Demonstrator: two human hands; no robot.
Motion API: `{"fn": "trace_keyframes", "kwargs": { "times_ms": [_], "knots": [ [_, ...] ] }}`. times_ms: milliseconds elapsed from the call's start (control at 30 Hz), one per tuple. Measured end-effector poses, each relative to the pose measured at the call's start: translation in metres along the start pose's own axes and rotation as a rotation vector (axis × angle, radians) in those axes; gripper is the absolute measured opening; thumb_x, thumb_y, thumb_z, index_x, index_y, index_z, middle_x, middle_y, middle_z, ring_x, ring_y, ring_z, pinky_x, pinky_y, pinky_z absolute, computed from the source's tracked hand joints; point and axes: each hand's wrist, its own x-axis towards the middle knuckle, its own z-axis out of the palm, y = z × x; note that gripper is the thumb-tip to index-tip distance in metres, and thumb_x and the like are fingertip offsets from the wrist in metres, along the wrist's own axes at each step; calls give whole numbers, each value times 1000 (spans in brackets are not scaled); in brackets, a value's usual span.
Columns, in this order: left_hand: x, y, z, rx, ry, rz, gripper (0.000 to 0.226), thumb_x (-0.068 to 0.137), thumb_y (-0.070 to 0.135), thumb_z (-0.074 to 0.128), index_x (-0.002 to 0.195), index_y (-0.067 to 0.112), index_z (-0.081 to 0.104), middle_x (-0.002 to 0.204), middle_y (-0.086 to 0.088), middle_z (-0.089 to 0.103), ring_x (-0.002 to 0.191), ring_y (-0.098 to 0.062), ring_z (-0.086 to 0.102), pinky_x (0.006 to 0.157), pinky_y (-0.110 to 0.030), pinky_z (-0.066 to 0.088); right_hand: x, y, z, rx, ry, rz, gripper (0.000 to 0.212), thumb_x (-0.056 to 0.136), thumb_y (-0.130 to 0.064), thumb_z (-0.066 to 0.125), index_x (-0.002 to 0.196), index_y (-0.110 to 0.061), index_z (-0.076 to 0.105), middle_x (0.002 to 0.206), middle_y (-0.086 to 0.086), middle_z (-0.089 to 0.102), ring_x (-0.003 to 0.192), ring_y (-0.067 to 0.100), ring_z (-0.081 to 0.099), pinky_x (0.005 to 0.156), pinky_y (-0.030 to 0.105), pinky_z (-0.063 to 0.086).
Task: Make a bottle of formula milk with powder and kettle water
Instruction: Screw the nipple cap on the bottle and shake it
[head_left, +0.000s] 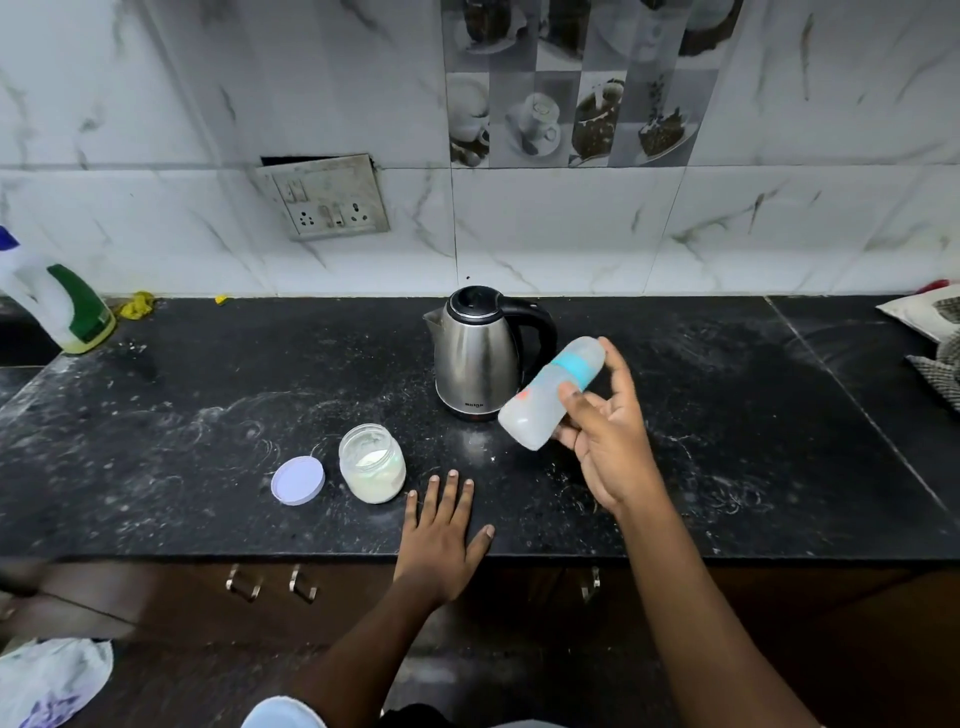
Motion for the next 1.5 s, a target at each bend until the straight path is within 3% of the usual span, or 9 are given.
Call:
{"fn": "trace_keyframes", "kwargs": {
  "times_ms": [233,333,733,833,967,1067,1200,1300,1500],
  "knots": [
    [0,0,-1,-21,4,12,87,96,74,-4,166,24,11,174,-3,3,160,-28,-3,122,-47,-18,2,3,-1,30,31,-8,77,95,-5,67,157,-36,34,115,11,77,118,31,70,94,50,60],
    [0,1,-2,-19,-7,5,83,100,71,4,165,22,20,173,-5,15,160,-31,9,123,-50,-7,0,0,-3,-83,-118,29,79,94,-3,67,157,-36,35,116,17,76,112,29,72,90,44,61],
    [0,2,-3,-21,7,-3,79,101,69,16,165,23,18,173,-4,11,160,-30,6,123,-49,-10,6,3,-10,86,39,-14,82,87,-12,71,156,-38,35,124,16,72,122,32,67,93,49,60],
    [-1,2,-3,-20,12,-2,78,102,68,17,165,23,20,173,-5,14,160,-30,8,122,-48,-10,3,2,-6,-84,-144,45,84,87,-9,72,156,-39,35,121,19,74,116,31,70,95,48,59],
    [-1,2,-3,-22,10,1,81,100,72,7,166,25,15,174,-3,8,161,-28,3,122,-48,-13,7,5,-6,58,7,-11,80,92,-8,70,156,-40,35,124,16,72,120,30,68,95,49,59],
    [-1,2,-2,-20,16,-1,84,99,73,3,165,24,19,173,-4,12,160,-29,6,123,-48,-10,5,0,-5,-67,-149,44,85,87,-10,72,157,-40,35,120,19,74,114,30,71,89,42,60],
    [-1,2,-4,-31,9,-5,79,101,71,12,165,25,16,174,-3,9,161,-28,2,123,-48,-12,7,3,-8,33,-1,-25,75,97,-4,64,155,-40,33,119,13,73,119,30,69,96,48,59],
    [-2,2,-5,-34,-7,-3,78,101,68,20,165,23,21,173,-5,15,160,-30,8,123,-50,-6,4,1,-4,-131,-137,-3,75,99,-3,63,155,-41,32,111,12,75,106,22,71,85,36,60],
    [-1,2,-3,-26,-2,-5,78,101,69,18,165,23,21,173,-5,15,160,-30,8,123,-51,-5,7,3,-5,-40,-33,-14,75,101,-2,60,158,-40,28,125,15,71,119,29,68,95,46,59]
  ]
}}
